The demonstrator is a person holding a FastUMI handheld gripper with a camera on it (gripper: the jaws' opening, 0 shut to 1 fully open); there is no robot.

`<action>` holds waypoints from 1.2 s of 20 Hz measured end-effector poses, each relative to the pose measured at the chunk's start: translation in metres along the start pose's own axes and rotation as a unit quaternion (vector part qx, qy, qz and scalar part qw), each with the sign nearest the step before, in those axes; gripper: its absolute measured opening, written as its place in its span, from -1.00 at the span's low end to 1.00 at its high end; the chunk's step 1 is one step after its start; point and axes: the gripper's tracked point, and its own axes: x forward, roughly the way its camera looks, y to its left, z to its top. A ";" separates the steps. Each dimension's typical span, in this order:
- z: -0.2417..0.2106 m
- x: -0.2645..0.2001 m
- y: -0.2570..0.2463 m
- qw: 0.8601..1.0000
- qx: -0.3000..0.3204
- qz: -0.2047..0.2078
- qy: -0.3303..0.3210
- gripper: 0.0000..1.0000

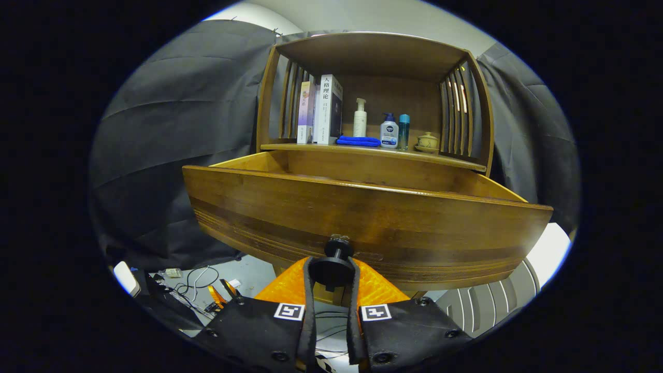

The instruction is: Pull open the drawer, take out the items inside it, and place them on the countertop above the cabinet.

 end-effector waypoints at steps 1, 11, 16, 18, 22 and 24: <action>-0.001 -0.003 0.002 1.000 -0.005 0.004 -0.002 -0.48; 0.007 -0.012 0.009 0.999 0.003 0.035 -0.022 0.13; 0.041 -0.033 0.008 0.995 -0.008 0.054 -0.084 0.95; 0.059 -0.041 0.007 0.992 -0.012 0.060 -0.106 0.95; 0.095 -0.045 0.003 0.989 -0.021 0.072 -0.126 0.95; 0.113 -0.043 0.001 0.988 -0.026 0.081 -0.128 0.95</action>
